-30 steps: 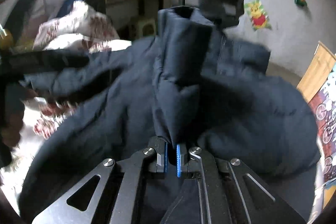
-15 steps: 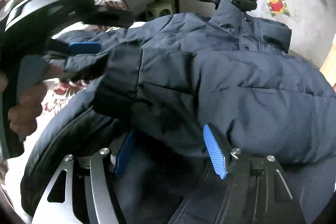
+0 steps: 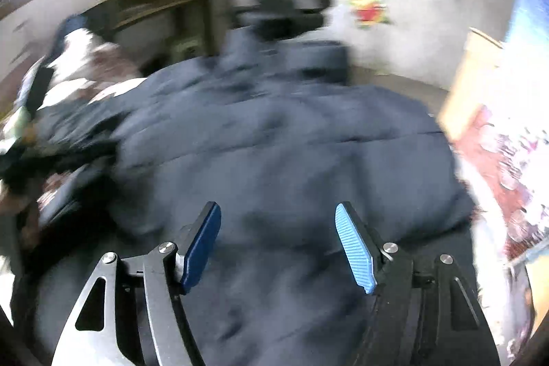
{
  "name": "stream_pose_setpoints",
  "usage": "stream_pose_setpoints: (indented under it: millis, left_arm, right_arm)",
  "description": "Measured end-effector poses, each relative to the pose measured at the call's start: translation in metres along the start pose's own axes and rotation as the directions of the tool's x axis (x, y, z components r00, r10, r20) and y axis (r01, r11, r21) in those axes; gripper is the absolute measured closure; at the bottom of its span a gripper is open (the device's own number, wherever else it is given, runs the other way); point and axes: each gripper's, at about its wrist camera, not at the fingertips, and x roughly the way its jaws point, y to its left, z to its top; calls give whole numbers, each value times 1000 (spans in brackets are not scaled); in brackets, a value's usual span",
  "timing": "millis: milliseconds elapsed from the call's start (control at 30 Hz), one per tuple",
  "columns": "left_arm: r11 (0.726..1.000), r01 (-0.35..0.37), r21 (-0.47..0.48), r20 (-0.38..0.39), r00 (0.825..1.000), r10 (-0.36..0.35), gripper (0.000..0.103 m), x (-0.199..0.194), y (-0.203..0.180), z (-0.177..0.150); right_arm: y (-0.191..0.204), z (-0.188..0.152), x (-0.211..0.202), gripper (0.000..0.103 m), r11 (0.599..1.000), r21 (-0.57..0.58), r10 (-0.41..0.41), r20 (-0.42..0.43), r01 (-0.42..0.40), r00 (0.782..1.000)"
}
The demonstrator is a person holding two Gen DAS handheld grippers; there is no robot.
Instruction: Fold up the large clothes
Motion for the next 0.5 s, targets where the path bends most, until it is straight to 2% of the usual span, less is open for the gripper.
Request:
stream_pose_setpoints:
  millis: [67,133,267,400,500]
  left_arm:
    - [999,-28,23,-19,999,29,82,7,-4,1]
    - [998,-46,38,-16,999,47,81,11,-6,-1]
    - [995,-77,57,6,997,77,81,13,-10,-6]
    - [997,-73,25,23,997,72,80,2,-7,-7]
    - [998,-16,-63,35,999,19,68,-12,1,-6]
  right_arm:
    - [-21,6,14,37,997,61,-48,-10,48,999]
    - [-39,9,42,37,992,104,-72,-58,78,996]
    - [-44,2,74,36,992,102,-59,-110,71,992]
    - [-41,0,72,36,992,113,-52,-109,64,993]
    - [-42,3,54,36,992,116,-37,-74,45,997]
